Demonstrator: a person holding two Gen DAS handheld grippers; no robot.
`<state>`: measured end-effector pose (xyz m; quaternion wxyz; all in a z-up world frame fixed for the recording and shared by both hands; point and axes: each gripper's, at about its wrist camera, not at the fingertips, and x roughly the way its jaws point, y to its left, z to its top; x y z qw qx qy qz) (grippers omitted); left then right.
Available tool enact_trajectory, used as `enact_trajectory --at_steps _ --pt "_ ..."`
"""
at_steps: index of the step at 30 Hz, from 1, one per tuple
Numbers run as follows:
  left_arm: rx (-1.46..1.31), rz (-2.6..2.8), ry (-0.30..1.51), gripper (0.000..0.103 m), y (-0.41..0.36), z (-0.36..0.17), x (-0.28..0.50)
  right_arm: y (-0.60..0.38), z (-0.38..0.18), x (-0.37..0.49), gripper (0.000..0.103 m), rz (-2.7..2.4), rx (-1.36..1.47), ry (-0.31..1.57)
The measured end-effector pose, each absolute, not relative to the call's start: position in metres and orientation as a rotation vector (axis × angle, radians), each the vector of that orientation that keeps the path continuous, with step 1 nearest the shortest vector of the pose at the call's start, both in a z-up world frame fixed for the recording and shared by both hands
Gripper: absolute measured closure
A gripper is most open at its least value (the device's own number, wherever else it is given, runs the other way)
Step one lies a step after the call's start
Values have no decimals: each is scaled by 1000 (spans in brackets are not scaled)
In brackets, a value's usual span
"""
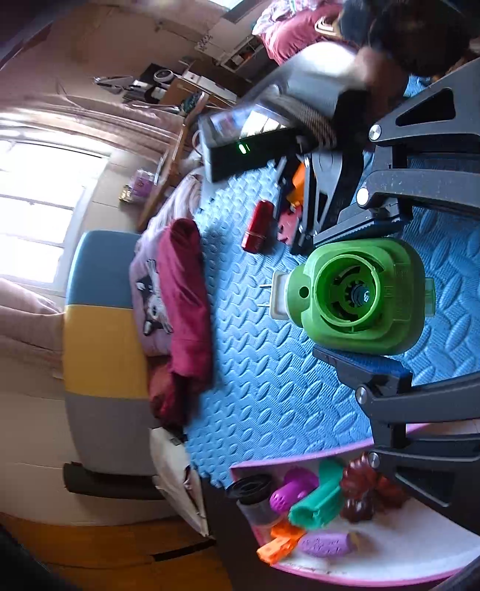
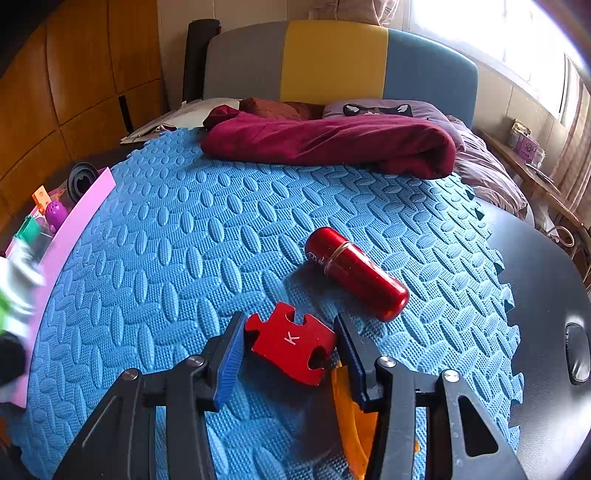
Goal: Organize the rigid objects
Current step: 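Carry the green spool toy into the tray with the left gripper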
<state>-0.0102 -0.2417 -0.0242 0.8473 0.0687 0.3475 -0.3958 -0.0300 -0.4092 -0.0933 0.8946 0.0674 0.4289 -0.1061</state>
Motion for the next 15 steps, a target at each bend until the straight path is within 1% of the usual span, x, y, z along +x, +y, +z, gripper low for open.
enact_trajectory --at_steps 5,10,15 --pt "92 -804 698 51 -207 0 -10 -409 -93 -30 55 -220 140 889" --pt "-11 -696 696 51 -152 16 14 -409 -93 -30 54 -220 140 888" --pt "-65 -527 727 51 -95 10 45 -409 -93 -30 54 -220 140 888"
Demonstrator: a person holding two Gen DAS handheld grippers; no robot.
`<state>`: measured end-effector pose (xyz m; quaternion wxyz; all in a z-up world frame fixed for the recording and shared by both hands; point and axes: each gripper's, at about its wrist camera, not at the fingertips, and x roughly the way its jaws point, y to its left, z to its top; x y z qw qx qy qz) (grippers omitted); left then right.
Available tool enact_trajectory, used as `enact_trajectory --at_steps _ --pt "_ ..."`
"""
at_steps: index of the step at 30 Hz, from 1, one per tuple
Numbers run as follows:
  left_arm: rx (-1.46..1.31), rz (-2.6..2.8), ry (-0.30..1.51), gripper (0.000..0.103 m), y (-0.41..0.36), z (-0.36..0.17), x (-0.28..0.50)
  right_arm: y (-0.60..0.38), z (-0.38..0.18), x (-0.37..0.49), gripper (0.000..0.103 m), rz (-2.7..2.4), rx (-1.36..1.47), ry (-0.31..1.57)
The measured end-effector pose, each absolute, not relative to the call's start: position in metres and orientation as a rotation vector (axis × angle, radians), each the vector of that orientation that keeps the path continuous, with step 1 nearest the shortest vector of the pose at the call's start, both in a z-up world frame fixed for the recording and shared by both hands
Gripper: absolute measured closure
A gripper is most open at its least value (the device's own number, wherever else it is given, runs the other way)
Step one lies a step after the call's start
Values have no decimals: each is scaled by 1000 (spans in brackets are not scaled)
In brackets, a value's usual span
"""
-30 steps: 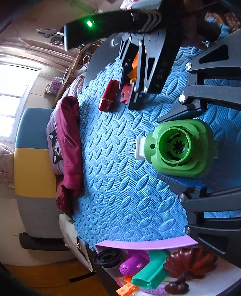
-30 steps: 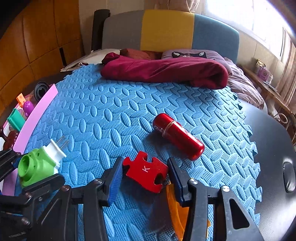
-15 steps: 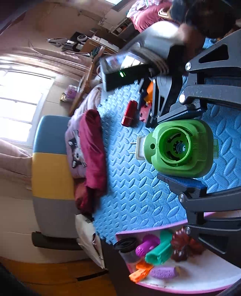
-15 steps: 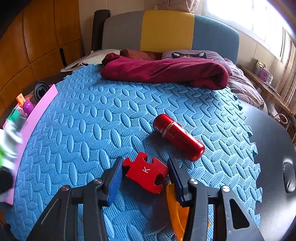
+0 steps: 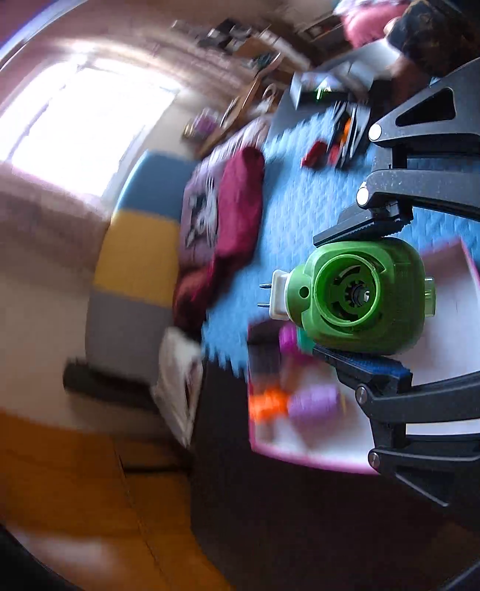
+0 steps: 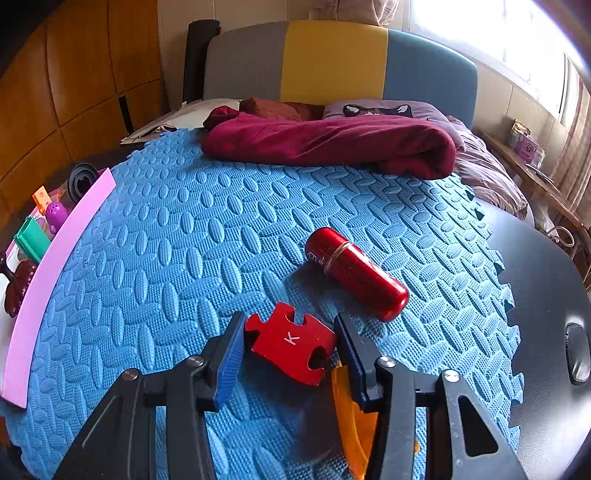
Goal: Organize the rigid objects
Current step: 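Carry the green spool toy into the tray with the left gripper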
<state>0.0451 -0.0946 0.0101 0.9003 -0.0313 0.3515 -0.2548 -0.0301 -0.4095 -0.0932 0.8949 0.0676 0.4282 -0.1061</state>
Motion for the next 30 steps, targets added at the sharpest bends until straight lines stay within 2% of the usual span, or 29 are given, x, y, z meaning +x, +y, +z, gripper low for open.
enact_trajectory --at_steps 7,16,26,29,30 --pt "-105 -422 883 51 -54 -39 67 -409 -93 -30 55 -221 137 888" --pt "-121 -418 1022 51 -67 -80 90 -409 -93 -30 55 -221 137 887" --pt "-41 -386 1006 50 -84 -88 110 -409 -93 -30 55 -221 137 888" --pt "-26 -374 990 40 -81 -84 107 -409 -93 -30 54 -221 136 887" --pt "-21 -370 983 40 -80 -83 105 -408 -93 -30 54 -221 136 887"
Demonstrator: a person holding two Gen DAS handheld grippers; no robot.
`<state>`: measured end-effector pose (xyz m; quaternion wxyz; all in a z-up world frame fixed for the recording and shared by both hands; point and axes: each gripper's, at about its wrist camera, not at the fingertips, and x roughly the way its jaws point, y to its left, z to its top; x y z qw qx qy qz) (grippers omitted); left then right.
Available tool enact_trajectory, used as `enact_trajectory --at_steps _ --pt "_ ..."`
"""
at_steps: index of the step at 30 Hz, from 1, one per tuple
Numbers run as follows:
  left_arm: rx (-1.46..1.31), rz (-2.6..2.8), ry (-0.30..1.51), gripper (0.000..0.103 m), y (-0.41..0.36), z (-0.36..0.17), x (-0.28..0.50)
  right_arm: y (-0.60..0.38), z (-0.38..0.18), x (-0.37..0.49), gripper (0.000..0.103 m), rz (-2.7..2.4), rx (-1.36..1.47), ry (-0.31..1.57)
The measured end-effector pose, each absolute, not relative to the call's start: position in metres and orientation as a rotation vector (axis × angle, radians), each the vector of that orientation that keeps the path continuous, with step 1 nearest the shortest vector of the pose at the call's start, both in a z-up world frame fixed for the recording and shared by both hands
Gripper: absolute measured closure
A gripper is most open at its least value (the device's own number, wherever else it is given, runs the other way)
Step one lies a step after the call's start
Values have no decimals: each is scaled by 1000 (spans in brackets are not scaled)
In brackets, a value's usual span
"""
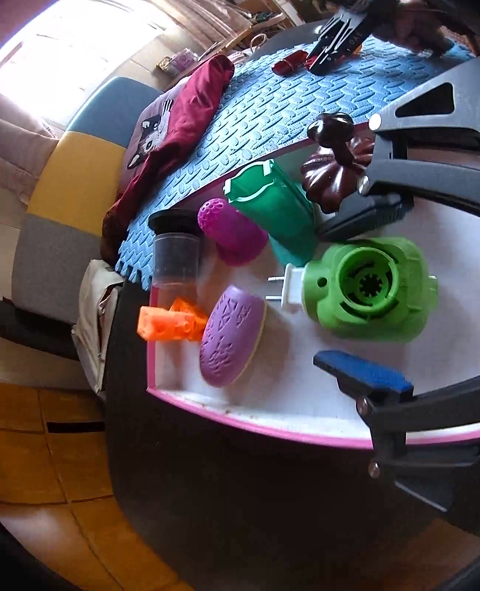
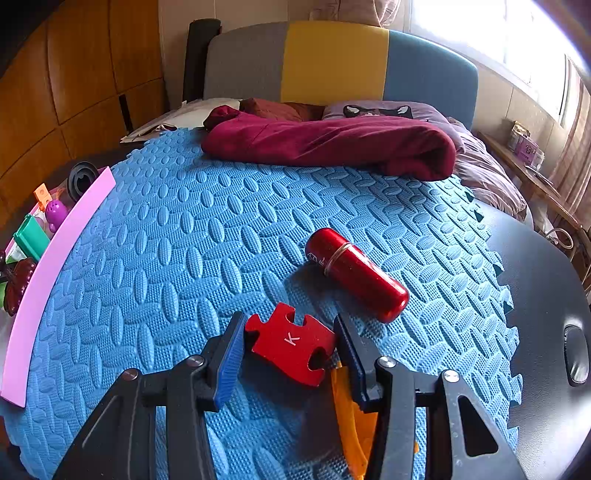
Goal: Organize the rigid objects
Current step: 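Carry the green spool toy into the tray with the left gripper, then open the left gripper and withdraw it from the green spool toy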
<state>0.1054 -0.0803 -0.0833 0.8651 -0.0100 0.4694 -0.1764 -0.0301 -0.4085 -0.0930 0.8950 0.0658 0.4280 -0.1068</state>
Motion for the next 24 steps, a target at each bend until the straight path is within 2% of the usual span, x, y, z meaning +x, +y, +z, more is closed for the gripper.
enact_trajectory --at_steps 14,24 --pt "39 -283 811 36 -57 -41 64 -408 -93 -29 55 -227 123 889" --pt "24 -256 772 35 -41 -26 49 -409 -93 -30 55 -222 133 887"
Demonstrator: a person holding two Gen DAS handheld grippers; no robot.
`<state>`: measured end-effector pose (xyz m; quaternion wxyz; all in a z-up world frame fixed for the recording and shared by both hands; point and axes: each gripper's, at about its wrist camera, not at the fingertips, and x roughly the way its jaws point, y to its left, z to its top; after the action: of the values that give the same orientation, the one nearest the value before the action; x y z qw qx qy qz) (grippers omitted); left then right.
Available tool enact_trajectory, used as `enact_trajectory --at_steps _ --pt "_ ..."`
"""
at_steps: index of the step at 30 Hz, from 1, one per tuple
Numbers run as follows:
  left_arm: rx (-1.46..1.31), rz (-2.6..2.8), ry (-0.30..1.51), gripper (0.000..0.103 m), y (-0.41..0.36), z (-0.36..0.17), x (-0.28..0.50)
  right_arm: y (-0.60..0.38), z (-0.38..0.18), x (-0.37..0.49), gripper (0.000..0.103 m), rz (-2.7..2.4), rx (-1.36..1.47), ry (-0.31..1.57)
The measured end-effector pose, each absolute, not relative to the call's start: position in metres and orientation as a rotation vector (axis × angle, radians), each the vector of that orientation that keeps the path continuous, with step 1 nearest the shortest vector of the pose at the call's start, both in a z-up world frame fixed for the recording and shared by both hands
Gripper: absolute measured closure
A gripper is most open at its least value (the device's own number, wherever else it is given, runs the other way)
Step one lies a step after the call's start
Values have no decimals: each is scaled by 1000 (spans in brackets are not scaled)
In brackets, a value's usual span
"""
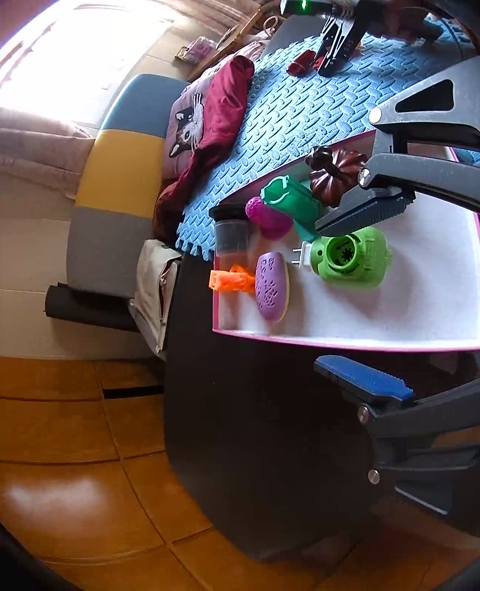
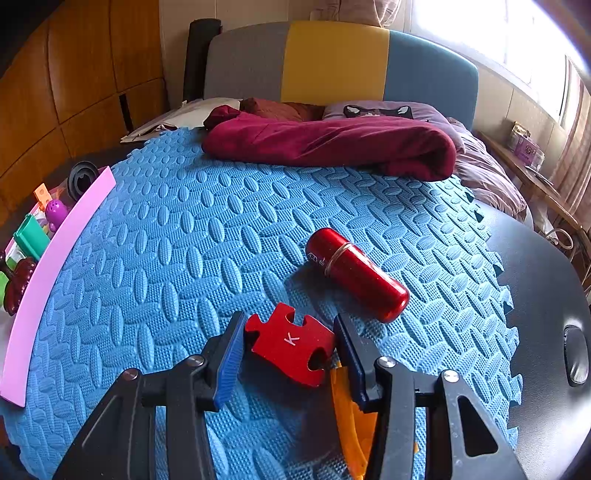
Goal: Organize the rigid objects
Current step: 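Open the left gripper and withdraw it from the green spool toy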
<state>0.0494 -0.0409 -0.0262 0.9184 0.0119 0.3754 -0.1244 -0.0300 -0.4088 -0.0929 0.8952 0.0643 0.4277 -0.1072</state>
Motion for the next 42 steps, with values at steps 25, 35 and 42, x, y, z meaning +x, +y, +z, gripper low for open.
enact_trajectory --at_steps 25,35,42 --pt "-7 -193 799 35 -14 -40 46 -407 -93 -30 55 -231 119 887" --pt "-4 -188 802 35 -12 -39 45 -403 -92 -30 56 -250 94 891" --pt "-11 -185 799 35 -6 -37 44 -402 -92 -30 56 -277 114 894"
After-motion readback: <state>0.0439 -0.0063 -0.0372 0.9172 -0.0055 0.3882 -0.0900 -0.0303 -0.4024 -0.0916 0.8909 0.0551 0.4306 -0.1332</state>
